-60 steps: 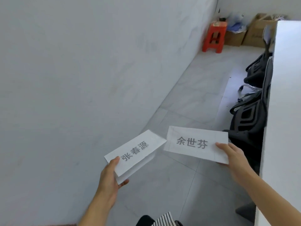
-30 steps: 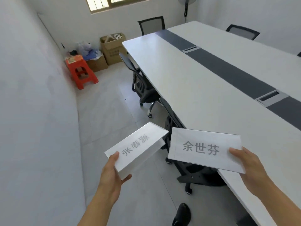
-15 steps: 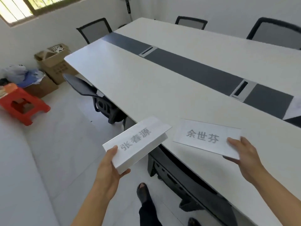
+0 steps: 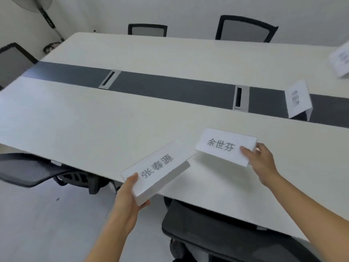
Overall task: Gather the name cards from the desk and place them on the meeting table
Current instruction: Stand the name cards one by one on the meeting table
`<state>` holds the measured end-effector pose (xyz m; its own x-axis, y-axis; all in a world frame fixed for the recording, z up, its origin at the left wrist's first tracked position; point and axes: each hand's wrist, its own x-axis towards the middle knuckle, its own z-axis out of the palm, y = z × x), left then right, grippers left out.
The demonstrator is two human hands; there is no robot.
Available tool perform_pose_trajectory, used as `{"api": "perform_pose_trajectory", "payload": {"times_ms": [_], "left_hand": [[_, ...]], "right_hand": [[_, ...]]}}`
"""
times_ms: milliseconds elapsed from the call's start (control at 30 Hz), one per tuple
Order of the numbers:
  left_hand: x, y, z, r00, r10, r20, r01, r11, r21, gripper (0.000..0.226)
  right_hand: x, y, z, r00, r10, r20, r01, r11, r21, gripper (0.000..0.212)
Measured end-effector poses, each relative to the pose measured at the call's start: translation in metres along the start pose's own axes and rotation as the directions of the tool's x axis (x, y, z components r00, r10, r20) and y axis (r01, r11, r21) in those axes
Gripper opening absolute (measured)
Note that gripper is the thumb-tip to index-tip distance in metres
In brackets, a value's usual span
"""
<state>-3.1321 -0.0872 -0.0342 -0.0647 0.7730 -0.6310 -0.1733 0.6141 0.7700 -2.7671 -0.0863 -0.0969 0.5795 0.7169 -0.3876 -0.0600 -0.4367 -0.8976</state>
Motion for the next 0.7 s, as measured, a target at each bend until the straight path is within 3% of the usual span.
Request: {"api": "perform_pose_trajectory", "payload": {"times_ms": [267,400,600,700], "left_hand": [[0.033,0.010,0.037,0.994,-0.074,0.080,0.063,0.990,0.129,0.025],[0.046,0.016,0.043,0.996,-0.086,0.031,0.079,0.981,0.180,0.024],[0.065,0.019,0.062,0.993,-0.118,-0.016,0.119,0.970,0.211,0.025],[0.069,0.020,0.072,0.992,-0.123,-0.008,0.121,0.967,0.224,0.025]], "right_hand": [[0.064,0.011,-0.007,0.989,-0.135,0.059,0.147,0.923,-0.355,0.038],[0.106,0.019,-0.006,0.981,-0.141,0.136,0.195,0.728,-0.657,0.035],[0.162,0.014,-0.008,0.976,-0.164,0.143,0.210,0.537,-0.817,0.037],[0.166,0.015,-0.003,0.938,-0.310,0.156,0.255,0.309,-0.916,0.051]]}}
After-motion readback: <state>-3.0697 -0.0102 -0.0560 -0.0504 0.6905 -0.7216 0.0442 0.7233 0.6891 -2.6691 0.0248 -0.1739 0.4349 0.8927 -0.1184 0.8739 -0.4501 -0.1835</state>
